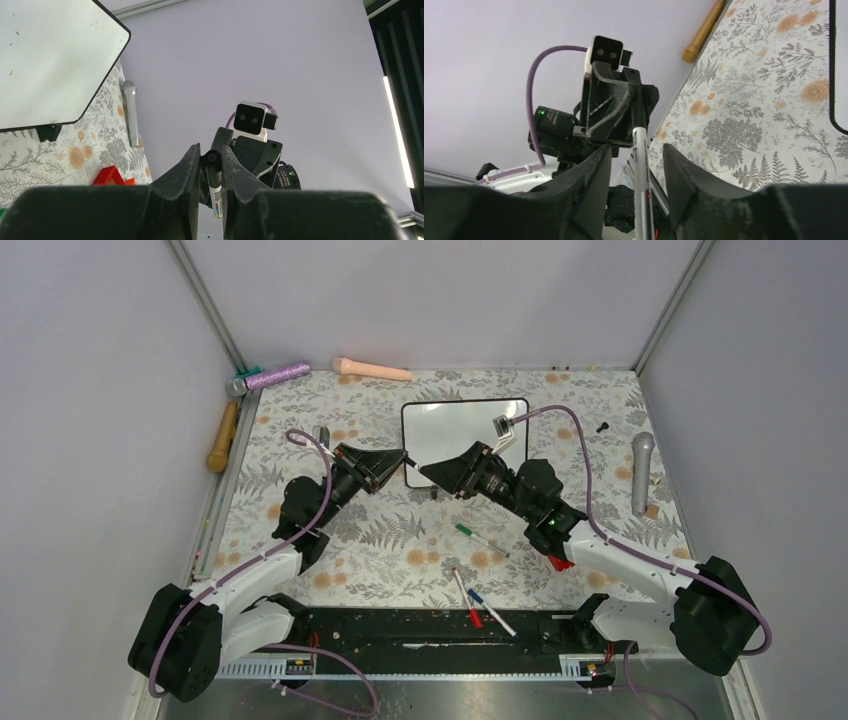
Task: Write a sentence on the whiteboard
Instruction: Pass from the right arm to the left, then open the pen cap from the whiteboard marker.
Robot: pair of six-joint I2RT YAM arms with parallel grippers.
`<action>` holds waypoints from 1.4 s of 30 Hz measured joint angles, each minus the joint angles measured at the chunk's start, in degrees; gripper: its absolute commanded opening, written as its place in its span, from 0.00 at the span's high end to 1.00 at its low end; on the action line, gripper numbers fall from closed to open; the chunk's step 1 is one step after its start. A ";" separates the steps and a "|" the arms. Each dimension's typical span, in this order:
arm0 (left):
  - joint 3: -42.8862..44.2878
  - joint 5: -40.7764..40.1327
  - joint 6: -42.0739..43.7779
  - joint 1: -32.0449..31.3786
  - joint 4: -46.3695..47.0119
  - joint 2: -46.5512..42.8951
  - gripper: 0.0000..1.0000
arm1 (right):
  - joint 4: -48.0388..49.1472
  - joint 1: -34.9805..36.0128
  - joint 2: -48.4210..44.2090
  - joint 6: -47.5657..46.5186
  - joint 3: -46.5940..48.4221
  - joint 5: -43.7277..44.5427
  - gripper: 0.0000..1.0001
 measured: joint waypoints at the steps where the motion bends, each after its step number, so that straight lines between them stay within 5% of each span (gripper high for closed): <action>1: 0.00 -0.07 -0.28 0.00 0.15 0.15 1.00 | 0.26 0.00 0.00 0.04 0.09 -0.02 0.55; 10: 0.00 -1.01 -1.33 0.00 2.60 0.44 1.00 | 1.68 0.00 0.22 0.72 0.85 -0.24 0.43; 19: 0.00 -2.69 -0.90 0.00 2.16 -0.83 1.00 | 2.93 0.00 -0.02 1.07 0.15 -0.66 0.48; 23: 0.04 -2.95 -0.87 0.04 1.88 -0.83 1.00 | 3.02 0.00 0.00 1.25 0.15 -1.77 0.57; 33: 0.66 -2.93 -0.87 0.04 1.29 -0.90 1.00 | 3.41 -0.04 0.42 1.60 0.15 -1.97 1.00; 42: 0.68 -3.26 -0.42 0.28 -0.04 -2.05 1.00 | 3.78 -0.09 0.20 1.73 -0.35 -1.68 1.00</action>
